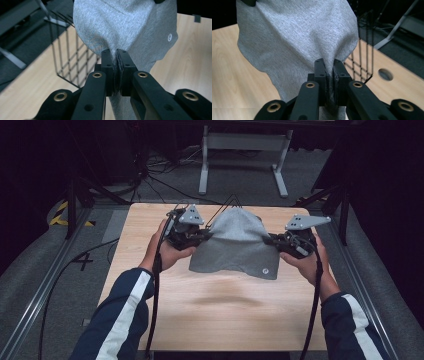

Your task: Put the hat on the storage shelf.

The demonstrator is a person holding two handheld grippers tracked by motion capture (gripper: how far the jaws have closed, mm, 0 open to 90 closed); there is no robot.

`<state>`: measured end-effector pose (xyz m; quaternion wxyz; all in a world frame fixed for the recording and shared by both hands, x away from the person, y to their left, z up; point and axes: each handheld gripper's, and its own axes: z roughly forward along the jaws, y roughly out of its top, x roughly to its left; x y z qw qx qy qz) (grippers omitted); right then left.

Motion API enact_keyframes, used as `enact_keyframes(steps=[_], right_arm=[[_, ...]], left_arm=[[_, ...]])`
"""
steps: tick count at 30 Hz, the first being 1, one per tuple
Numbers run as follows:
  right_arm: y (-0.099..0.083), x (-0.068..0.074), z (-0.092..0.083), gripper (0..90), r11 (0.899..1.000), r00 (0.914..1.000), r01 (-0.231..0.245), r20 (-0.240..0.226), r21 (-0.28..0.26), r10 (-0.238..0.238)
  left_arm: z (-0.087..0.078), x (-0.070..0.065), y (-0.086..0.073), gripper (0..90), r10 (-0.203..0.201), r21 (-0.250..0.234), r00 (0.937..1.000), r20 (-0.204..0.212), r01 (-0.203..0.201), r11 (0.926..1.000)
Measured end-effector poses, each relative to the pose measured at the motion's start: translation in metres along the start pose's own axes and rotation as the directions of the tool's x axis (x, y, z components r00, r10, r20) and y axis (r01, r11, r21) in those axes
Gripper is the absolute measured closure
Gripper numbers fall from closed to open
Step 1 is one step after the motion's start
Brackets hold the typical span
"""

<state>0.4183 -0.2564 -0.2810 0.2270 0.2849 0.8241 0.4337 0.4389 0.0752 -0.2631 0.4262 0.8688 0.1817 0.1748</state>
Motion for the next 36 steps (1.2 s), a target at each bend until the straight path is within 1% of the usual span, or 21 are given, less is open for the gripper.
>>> enact_keyframes(steps=[2,5,6,7,9,10,12,14,17,20,22,23,25,26,27,29,30,31,32,33,36], right_arm=[[0.011,-0.006,-0.003,84.3,1.000,1.0000,0.001,0.009,-0.020,-0.001],[0.030,-0.016,-0.008,84.4,0.999,0.9995,0.003,0.030,-0.054,-0.002],[0.036,-0.019,-0.009,84.4,0.998,0.9992,0.005,0.039,-0.058,-0.003],[0.040,-0.022,-0.010,84.4,0.998,0.9988,0.010,0.048,-0.063,-0.007],[0.055,-0.029,-0.011,84.5,0.998,0.9973,0.017,0.072,-0.065,-0.012],[0.055,-0.029,-0.011,84.5,0.998,0.9973,0.017,0.072,-0.065,-0.012],[0.065,-0.034,-0.012,84.5,0.997,0.9957,0.025,0.090,-0.070,-0.019],[0.074,-0.040,-0.011,84.5,0.997,0.9946,0.022,0.103,-0.080,-0.013],[0.083,-0.048,-0.007,84.5,0.996,0.9925,0.022,0.122,-0.087,-0.011],[0.088,-0.057,-0.004,84.5,0.994,0.9927,-0.004,0.119,-0.111,0.017],[0.091,-0.062,-0.002,84.5,0.992,0.9921,-0.016,0.121,-0.122,0.031],[0.092,-0.065,-0.001,84.5,0.991,0.9917,-0.021,0.123,-0.130,0.037],[0.093,-0.067,0.000,84.6,0.991,0.9907,-0.021,0.130,-0.132,0.039],[0.094,-0.070,0.003,84.6,0.990,0.9893,-0.022,0.140,-0.141,0.042],[0.095,-0.071,0.004,84.6,0.990,0.9883,-0.023,0.146,-0.142,0.044],[0.095,-0.073,0.007,84.6,0.989,0.9878,-0.019,0.150,-0.148,0.041],[0.094,-0.074,0.009,84.6,0.988,0.9871,-0.020,0.154,-0.151,0.044],[0.094,-0.074,0.009,84.6,0.988,0.9871,-0.020,0.154,-0.151,0.044],[0.094,-0.074,0.011,84.6,0.988,0.9873,-0.026,0.151,-0.151,0.049],[0.093,-0.075,0.013,84.6,0.988,0.9873,-0.020,0.153,-0.152,0.043],[0.090,-0.076,0.017,84.5,0.988,0.9875,-0.014,0.153,-0.156,0.038]], left_arm=[[-0.004,0.006,0.011,85.3,0.007,-0.012,0.9999,-0.013,-0.008,0.9999],[-0.009,0.016,0.026,85.3,0.004,-0.033,0.9997,-0.023,-0.004,0.9994],[-0.010,0.018,0.029,85.3,0.008,-0.036,0.9996,-0.028,-0.009,0.9993],[-0.011,0.022,0.036,85.3,0.007,-0.043,0.9990,-0.044,-0.008,0.9990],[-0.012,0.029,0.043,85.3,0.000,-0.059,0.9987,-0.052,-0.003,0.9983],[-0.012,0.029,0.043,85.3,0.000,-0.059,0.9987,-0.052,-0.003,0.9983],[-0.011,0.036,0.049,85.3,-0.014,-0.069,0.9980,-0.061,0.010,0.9976],[-0.009,0.044,0.054,85.4,-0.036,-0.081,0.9964,-0.077,0.030,0.9963],[-0.005,0.054,0.059,85.4,-0.067,-0.098,0.9935,-0.092,0.058,0.9935],[-0.004,0.061,0.065,85.4,-0.083,-0.110,0.9916,-0.099,0.072,0.9914],[-0.002,0.064,0.068,85.4,-0.081,-0.110,0.9901,-0.115,0.068,0.9916],[-0.001,0.066,0.069,85.4,-0.089,-0.114,0.9900,-0.110,0.076,0.9905],[0.000,0.068,0.070,85.4,-0.089,-0.114,0.9892,-0.116,0.076,0.9906],[0.001,0.068,0.071,85.4,-0.094,-0.116,0.9877,-0.125,0.080,0.9900],[0.006,0.070,0.071,85.4,-0.102,-0.117,0.9873,-0.122,0.087,0.9892],[0.008,0.071,0.071,85.4,-0.101,-0.108,0.9864,-0.130,0.087,0.9903],[0.014,0.074,0.069,85.4,-0.118,-0.109,0.9846,-0.129,0.104,0.9885],[0.014,0.074,0.069,85.4,-0.118,-0.109,0.9846,-0.129,0.104,0.9885],[0.017,0.075,0.068,85.4,-0.128,-0.109,0.9826,-0.134,0.114,0.9875],[0.020,0.076,0.066,85.4,-0.132,-0.106,0.9814,-0.139,0.118,0.9874],[0.027,0.079,0.061,85.4,-0.142,-0.100,0.9806,-0.136,0.129,0.9867]])
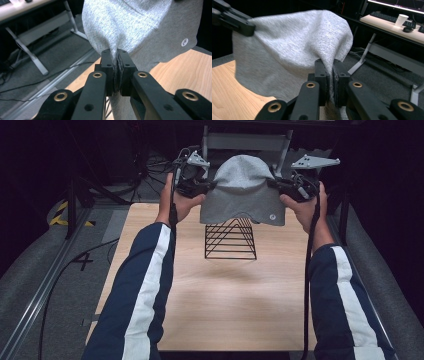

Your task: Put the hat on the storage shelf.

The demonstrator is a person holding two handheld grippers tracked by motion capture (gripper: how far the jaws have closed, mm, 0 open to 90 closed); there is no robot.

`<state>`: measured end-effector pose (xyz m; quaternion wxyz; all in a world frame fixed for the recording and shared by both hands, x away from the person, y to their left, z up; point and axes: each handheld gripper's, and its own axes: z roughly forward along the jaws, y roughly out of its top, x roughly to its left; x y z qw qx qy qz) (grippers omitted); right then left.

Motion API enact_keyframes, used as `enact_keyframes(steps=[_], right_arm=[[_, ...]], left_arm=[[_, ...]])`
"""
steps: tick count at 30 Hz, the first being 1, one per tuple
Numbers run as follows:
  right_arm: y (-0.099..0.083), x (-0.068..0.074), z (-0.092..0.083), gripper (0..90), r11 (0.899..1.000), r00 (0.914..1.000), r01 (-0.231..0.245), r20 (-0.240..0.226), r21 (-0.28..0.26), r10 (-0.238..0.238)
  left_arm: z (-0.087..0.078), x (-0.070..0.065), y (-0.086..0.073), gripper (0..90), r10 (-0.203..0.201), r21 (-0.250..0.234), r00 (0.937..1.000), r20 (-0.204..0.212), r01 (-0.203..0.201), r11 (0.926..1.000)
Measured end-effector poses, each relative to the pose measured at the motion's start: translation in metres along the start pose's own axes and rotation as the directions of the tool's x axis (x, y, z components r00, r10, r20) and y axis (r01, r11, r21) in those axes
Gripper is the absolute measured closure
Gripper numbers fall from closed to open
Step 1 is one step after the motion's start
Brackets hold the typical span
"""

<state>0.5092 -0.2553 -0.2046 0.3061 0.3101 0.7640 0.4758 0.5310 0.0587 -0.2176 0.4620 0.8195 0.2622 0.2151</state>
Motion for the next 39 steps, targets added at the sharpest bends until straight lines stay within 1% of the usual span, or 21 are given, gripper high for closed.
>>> enact_keyframes(steps=[1,2,4,6,7,8,11,13,14,17,19,20,22,24,26,29,32,33,35,38,39], right_arm=[[-0.001,0.000,0.002,84.5,1.000,1.0000,0.002,0.005,-0.001,-0.002],[-0.004,-0.002,0.005,84.5,1.000,1.0000,-0.003,-0.008,-0.004,0.003],[-0.005,-0.002,0.006,84.6,1.000,0.9999,-0.009,-0.009,0.002,0.009],[-0.008,-0.001,0.009,84.5,1.000,0.9998,-0.010,-0.016,0.009,0.010],[-0.010,-0.001,0.010,84.5,1.000,0.9996,-0.011,-0.024,0.012,0.011],[-0.011,-0.001,0.011,84.5,1.000,0.9996,-0.005,-0.028,0.015,0.006],[-0.016,0.000,0.010,84.5,1.000,0.9989,-0.011,-0.046,0.018,0.012],[-0.017,0.001,0.009,84.5,1.000,0.9986,-0.009,-0.052,0.014,0.010],[-0.018,0.001,0.007,84.5,1.000,0.9984,-0.010,-0.056,0.010,0.011],[-0.019,0.005,0.003,84.5,1.000,0.9977,-0.007,-0.068,0.007,0.007],[-0.019,0.008,0.000,84.5,1.000,0.9974,0.007,-0.072,0.003,-0.007],[-0.020,0.010,-0.002,84.5,1.000,0.9971,0.012,-0.076,-0.002,-0.012],[-0.020,0.011,-0.004,84.5,1.000,0.9967,0.009,-0.081,-0.005,-0.009],[-0.022,0.013,-0.005,84.5,1.000,0.9968,0.016,-0.078,-0.003,-0.016],[-0.024,0.013,-0.005,84.5,1.000,0.9967,0.016,-0.080,-0.001,-0.016],[-0.027,0.014,-0.004,84.5,1.000,0.9964,0.017,-0.083,0.007,-0.016],[-0.030,0.015,-0.003,84.5,1.000,0.9965,0.022,-0.081,0.016,-0.021],[-0.033,0.015,-0.001,84.5,1.000,0.9963,0.022,-0.083,0.020,-0.020],[-0.035,0.016,0.000,84.5,0.999,0.9962,0.021,-0.085,0.024,-0.019],[-0.047,0.019,0.007,84.5,0.998,0.9957,0.030,-0.090,0.052,-0.025],[-0.050,0.020,0.009,84.4,0.998,0.9951,0.032,-0.095,0.060,-0.026]], left_arm=[[0.002,0.001,-0.002,85.4,-0.013,-0.003,0.9999,0.010,0.013,0.9999],[0.004,0.002,-0.003,85.4,-0.020,-0.008,0.9996,0.018,0.021,0.9998],[0.007,0.002,-0.007,85.4,-0.023,0.003,0.9997,0.010,0.023,0.9997],[0.008,0.003,-0.010,85.4,-0.024,0.000,0.9994,0.025,0.024,0.9997],[0.008,0.003,-0.011,85.4,-0.028,-0.004,0.9994,0.022,0.028,0.9996],[0.006,0.003,-0.012,85.4,-0.027,-0.004,0.9993,0.027,0.027,0.9996],[0.000,0.004,-0.013,85.4,-0.017,-0.016,0.9993,0.034,0.018,0.9997],[-0.005,0.002,-0.014,85.4,-0.017,-0.034,0.9988,0.045,0.019,0.9992],[-0.008,0.001,-0.014,85.4,-0.007,-0.033,0.9987,0.050,0.009,0.9994],[-0.015,0.000,-0.015,85.4,0.002,-0.044,0.9984,0.056,0.000,0.9990],[-0.019,-0.001,-0.016,85.4,-0.001,-0.053,0.9983,0.059,0.004,0.9986],[-0.021,-0.003,-0.018,85.4,0.006,-0.054,0.9979,0.064,-0.003,0.9985],[-0.021,-0.005,-0.019,85.4,0.011,-0.053,0.9976,0.069,-0.007,0.9986],[-0.021,-0.007,-0.022,85.4,0.006,-0.053,0.9965,0.083,-0.002,0.9986],[-0.018,-0.008,-0.025,85.4,0.008,-0.043,0.9961,0.088,-0.004,0.9991],[-0.015,-0.008,-0.029,85.4,0.005,-0.046,0.9958,0.091,-0.001,0.9990],[-0.011,-0.008,-0.035,85.4,0.001,-0.024,0.9957,0.093,0.001,0.9997],[-0.007,-0.008,-0.040,85.3,-0.007,-0.019,0.9958,0.091,0.008,0.9998],[-0.006,-0.008,-0.042,85.3,-0.007,-0.014,0.9960,0.089,0.008,0.9999],[0.003,-0.009,-0.052,85.2,-0.006,0.017,0.9958,0.091,0.005,0.9998],[0.003,-0.009,-0.052,85.2,-0.006,0.017,0.9958,0.091,0.005,0.9998]])
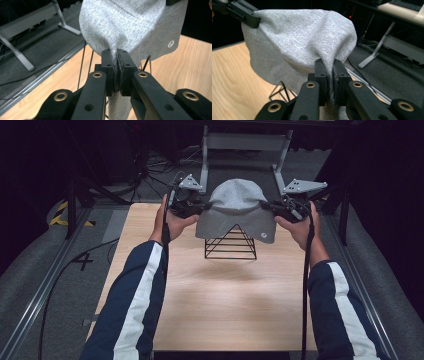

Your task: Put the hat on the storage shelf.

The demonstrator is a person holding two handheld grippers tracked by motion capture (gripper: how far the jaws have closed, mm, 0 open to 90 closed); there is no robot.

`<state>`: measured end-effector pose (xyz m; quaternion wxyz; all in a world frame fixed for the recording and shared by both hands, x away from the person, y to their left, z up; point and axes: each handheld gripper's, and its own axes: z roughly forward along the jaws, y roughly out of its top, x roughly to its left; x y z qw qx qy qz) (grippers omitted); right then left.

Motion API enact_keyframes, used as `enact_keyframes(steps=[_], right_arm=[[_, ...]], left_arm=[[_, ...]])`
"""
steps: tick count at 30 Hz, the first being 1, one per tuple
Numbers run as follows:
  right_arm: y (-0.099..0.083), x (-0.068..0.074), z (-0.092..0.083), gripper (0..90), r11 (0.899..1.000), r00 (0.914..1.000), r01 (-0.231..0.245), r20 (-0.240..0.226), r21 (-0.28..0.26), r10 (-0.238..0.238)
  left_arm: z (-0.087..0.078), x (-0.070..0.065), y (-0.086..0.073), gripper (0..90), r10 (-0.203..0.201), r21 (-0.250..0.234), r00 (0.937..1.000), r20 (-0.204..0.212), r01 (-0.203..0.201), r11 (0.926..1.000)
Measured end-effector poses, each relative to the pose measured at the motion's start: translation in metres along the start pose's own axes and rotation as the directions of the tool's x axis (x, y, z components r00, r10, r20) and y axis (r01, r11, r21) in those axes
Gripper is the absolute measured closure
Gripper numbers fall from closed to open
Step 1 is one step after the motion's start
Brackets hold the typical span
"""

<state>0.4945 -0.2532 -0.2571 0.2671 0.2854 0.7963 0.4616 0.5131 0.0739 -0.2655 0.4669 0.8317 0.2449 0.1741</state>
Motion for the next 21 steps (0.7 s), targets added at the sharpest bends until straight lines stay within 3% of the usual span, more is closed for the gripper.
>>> enact_keyframes(steps=[8,21], right_arm=[[-0.030,0.007,0.015,84.4,0.998,0.9997,-0.004,-0.023,0.059,0.006],[-0.062,0.012,0.029,84.4,0.993,0.9989,-0.021,-0.039,0.117,0.025]], left_arm=[[0.015,-0.005,-0.024,85.1,-0.009,0.040,0.9999,0.011,0.008,0.9992],[0.039,-0.013,-0.055,84.9,-0.031,0.088,0.9993,0.022,0.029,0.9957]])
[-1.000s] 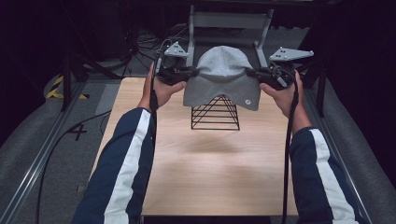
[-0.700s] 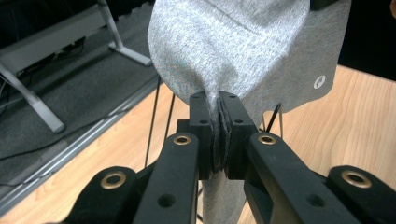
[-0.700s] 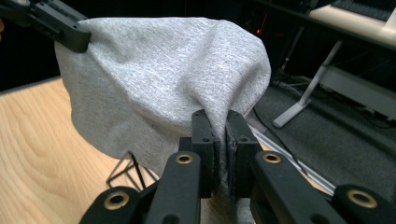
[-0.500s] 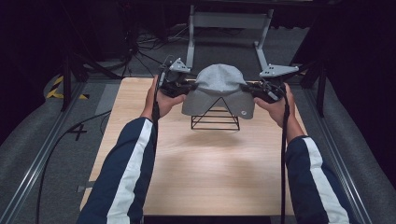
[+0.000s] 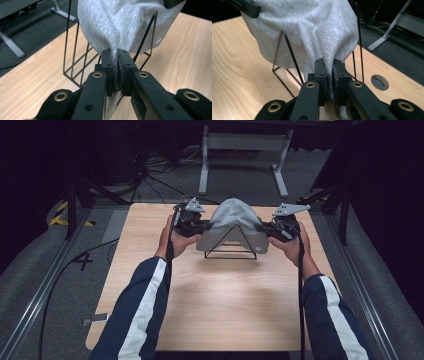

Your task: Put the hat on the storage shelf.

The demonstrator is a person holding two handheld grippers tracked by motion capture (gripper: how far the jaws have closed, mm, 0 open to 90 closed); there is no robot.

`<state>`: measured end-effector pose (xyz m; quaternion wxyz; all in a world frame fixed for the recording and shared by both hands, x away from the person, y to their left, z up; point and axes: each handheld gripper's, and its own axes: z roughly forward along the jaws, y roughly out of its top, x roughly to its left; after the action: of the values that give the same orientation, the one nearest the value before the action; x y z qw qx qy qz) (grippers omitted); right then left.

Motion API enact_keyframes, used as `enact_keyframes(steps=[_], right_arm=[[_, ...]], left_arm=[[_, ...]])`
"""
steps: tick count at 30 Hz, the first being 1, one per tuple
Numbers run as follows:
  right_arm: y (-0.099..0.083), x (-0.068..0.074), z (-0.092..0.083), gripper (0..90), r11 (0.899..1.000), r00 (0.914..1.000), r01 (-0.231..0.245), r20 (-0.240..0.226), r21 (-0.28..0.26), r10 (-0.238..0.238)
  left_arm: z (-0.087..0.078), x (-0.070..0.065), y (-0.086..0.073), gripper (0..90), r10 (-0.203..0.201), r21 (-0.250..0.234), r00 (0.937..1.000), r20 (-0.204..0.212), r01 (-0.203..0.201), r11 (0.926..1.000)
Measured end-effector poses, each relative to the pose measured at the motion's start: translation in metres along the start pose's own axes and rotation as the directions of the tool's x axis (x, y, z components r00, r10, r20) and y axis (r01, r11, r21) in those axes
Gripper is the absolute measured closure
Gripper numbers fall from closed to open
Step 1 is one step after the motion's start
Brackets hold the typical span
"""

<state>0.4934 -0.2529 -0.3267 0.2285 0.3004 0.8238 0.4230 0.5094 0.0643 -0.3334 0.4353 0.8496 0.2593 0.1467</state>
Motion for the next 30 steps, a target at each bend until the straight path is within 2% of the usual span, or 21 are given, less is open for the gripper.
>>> enact_keyframes(steps=[9,13,20,30], right_arm=[[-0.022,0.002,0.020,84.3,0.998,0.9996,-0.026,-0.003,0.056,0.026],[-0.028,0.001,0.026,84.3,0.997,0.9992,-0.038,-0.006,0.068,0.039],[-0.039,0.001,0.036,84.2,0.993,0.9984,-0.055,-0.007,0.103,0.056],[-0.053,0.002,0.048,84.0,0.987,0.9962,-0.086,-0.006,0.138,0.087]], left_arm=[[0.020,-0.002,-0.016,84.9,0.004,0.057,0.9999,-0.014,-0.003,0.9984],[0.027,-0.001,-0.024,85.0,-0.010,0.074,0.9999,-0.007,0.010,0.9972],[0.038,-0.001,-0.036,85.2,-0.011,0.104,0.9999,0.001,0.011,0.9945],[0.051,0.000,-0.051,85.5,-0.044,0.120,0.9990,0.006,0.043,0.9918]])
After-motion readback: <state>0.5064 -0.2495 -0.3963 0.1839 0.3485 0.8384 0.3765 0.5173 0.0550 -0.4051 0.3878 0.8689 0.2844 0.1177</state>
